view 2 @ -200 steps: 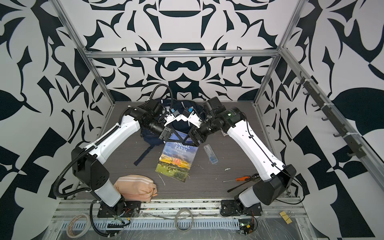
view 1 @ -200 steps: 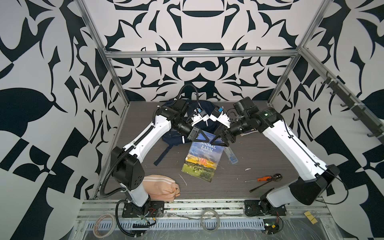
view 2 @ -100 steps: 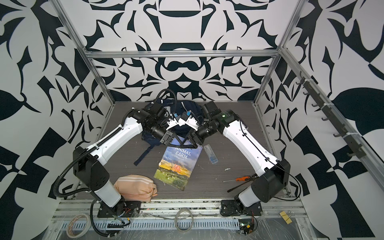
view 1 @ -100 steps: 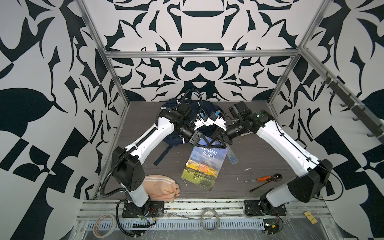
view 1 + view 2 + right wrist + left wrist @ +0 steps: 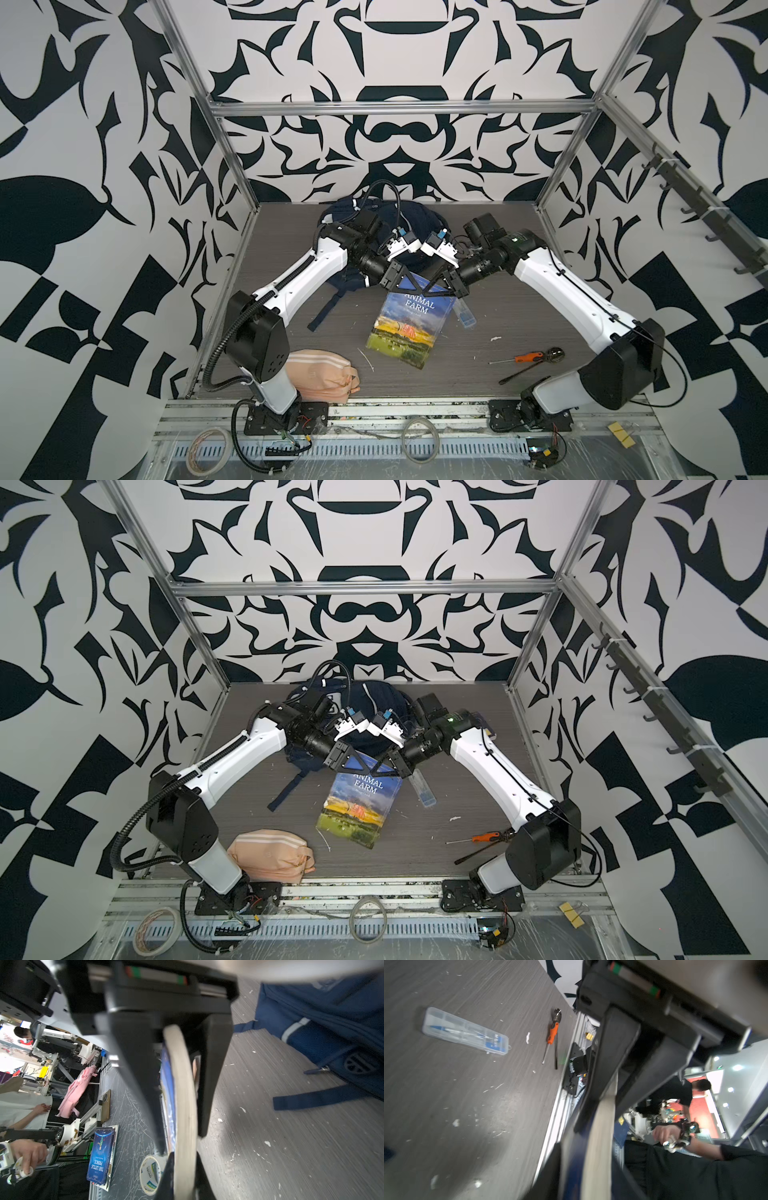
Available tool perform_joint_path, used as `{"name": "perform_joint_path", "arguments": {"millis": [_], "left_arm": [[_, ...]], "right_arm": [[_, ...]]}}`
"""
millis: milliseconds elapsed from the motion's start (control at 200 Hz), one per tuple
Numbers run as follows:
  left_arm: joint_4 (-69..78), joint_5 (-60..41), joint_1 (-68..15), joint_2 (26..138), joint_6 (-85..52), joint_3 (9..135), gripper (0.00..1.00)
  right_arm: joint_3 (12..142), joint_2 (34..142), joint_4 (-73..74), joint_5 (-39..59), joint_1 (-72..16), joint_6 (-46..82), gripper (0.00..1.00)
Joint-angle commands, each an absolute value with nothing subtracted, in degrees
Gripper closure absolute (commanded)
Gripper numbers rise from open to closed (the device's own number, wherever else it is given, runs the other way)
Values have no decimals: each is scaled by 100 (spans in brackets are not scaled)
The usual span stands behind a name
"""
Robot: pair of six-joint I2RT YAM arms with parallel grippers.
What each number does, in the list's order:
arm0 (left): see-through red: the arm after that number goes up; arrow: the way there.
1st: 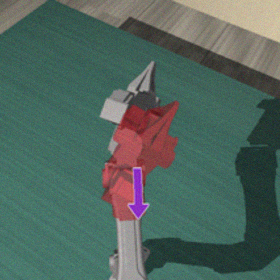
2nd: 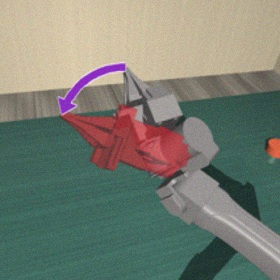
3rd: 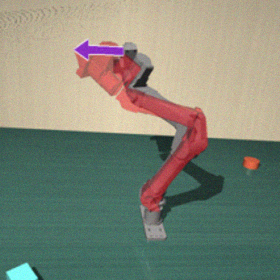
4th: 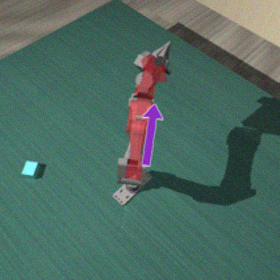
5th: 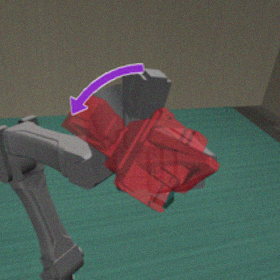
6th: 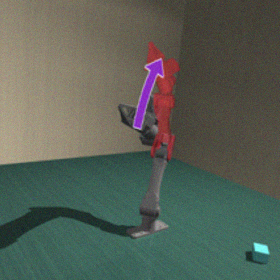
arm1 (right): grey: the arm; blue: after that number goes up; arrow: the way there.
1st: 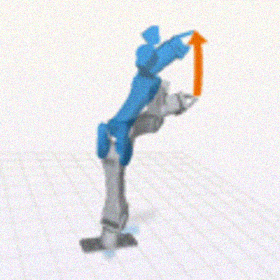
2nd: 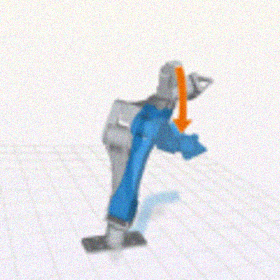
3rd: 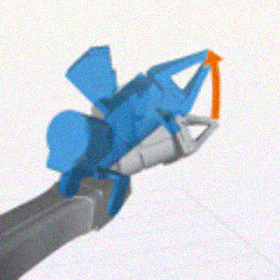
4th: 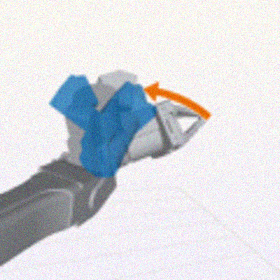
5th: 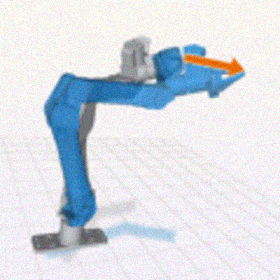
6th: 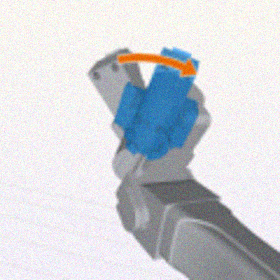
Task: Pack the student bag
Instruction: 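Carry the book away with the right gripper while left moves to the bag top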
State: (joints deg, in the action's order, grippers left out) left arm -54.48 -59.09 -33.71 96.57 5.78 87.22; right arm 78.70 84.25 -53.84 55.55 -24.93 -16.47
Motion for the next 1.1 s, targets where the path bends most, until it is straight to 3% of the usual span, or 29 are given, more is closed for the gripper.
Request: {"name": "perform_joint_path", "arguments": {"millis": [0, 85, 155, 255, 440, 740, 1005, 1095], "left_arm": [[-4818, -5240, -3291, 9299, -202, 8481, 29], [-4262, -4646, -3021, 9246, -915, 8365, 7], [-3909, -3595, -2840, 9348, -1648, 8406, 0], [-4593, -1915, -2837, 10073, -2490, 9408, 2], [-4030, -967, -3118, 11448, -3315, 10721, 7], [-4658, 80, -3288, 14466, -4014, 14817, 6], [-4107, 651, -3372, 15130, -4468, 14974, 14], [-3979, 668, -3401, 15109, -4525, 14695, 23]], "right_arm": [[7592, 8012, -4618, 5470, -1975, -1331, 100], [7142, 7551, -3777, 4788, -1571, -894, 100], [6753, 7179, -3019, 4380, -1165, -425, 100], [6344, 6788, -2149, 3787, -676, 259, 100], [6132, 6425, -1844, 2475, -405, 694, 100], [6183, 5861, -2103, 570, -389, 1163, 100], [6321, 5318, -2800, 279, -391, 1025, 100], [6302, 5230, -2916, 288, -394, 1045, 100]]}}
